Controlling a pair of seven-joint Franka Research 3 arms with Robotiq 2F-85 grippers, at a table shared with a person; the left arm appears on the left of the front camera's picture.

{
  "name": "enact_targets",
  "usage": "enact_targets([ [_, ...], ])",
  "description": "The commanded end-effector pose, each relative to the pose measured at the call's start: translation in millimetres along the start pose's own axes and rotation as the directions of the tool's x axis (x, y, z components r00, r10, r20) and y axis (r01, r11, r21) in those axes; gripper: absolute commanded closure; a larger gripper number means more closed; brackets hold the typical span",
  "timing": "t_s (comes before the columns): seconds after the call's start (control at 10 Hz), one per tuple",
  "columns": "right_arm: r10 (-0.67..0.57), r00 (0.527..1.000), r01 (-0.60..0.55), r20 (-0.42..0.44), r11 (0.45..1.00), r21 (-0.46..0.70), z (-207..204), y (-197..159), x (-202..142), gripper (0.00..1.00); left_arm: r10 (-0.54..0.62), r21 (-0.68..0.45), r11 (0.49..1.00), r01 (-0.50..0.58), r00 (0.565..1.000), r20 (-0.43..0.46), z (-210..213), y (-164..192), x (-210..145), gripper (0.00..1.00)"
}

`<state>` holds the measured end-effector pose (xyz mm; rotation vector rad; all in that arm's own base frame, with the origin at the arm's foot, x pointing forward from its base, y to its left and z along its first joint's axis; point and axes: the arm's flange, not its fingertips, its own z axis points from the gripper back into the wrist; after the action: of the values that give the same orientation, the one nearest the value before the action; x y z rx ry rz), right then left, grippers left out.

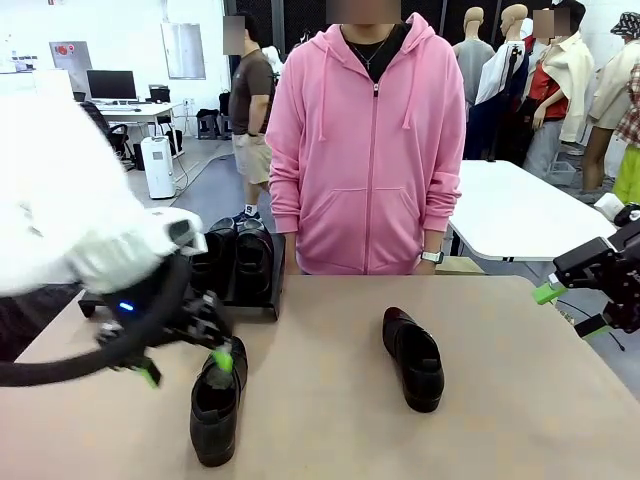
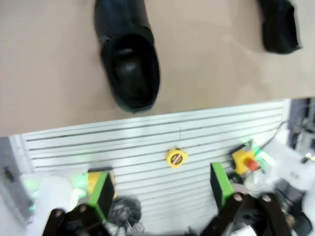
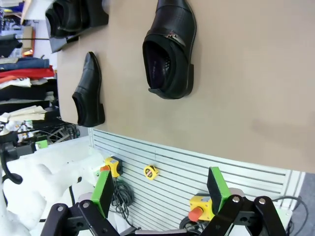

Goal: Organize the shoes by placing them on the stand.
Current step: Place the Shoe from the middle of the table onto the Shoes Stand.

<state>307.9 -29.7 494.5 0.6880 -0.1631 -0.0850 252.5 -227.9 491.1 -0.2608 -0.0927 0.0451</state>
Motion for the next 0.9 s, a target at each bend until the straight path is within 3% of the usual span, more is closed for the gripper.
enact_targets([
  [0.0,0.023,1.000,-0.023,-0.001,0.999,0.027,2.6,-1.0,1.0,0.00,0.008,0.044,0.999,-0.007,1.000,-0.018,-19.0,-43.3,11.2,0.00],
  [0.1,0.023,1.000,-0.023,-0.001,0.999,0.027,2.6,-1.0,1.0,0.00,0.031,0.072,0.997,-0.034,0.999,0.042,-20.3,-56.5,12.4,0.00],
  [0.2,0.023,1.000,-0.023,-0.001,0.999,0.027,2.6,-1.0,1.0,0.00,-0.021,0.158,0.987,0.016,0.999,0.029,-14.7,-65.2,13.7,0.00],
  [0.3,0.023,1.000,-0.023,-0.001,0.999,0.027,2.6,-1.0,1.0,0.00,0.013,0.046,0.999,-0.014,1.000,0.013,-28.6,-49.5,-5.2,0.00],
  [0.4,0.023,1.000,-0.023,-0.001,0.999,0.027,2.6,-1.0,1.0,0.00,0.013,0.046,0.999,-0.014,1.000,0.013,-28.6,-49.5,-5.2,0.00],
  [0.5,0.023,1.000,-0.023,-0.001,0.999,0.027,2.6,-1.0,1.0,0.00,-0.008,0.085,0.996,0.007,1.000,0.019,-28.5,-64.5,2.8,0.00],
  [0.7,0.023,1.000,-0.023,-0.001,0.999,0.027,2.6,-1.0,1.0,0.00,-0.056,0.084,0.995,0.047,0.993,0.103,-75.0,-61.6,38.4,0.00],
  [0.8,0.023,1.000,-0.023,-0.001,0.999,0.027,2.6,-1.0,1.0,0.00,-0.030,0.106,0.994,0.014,0.989,0.147,-98.5,-56.6,55.7,0.00],
])
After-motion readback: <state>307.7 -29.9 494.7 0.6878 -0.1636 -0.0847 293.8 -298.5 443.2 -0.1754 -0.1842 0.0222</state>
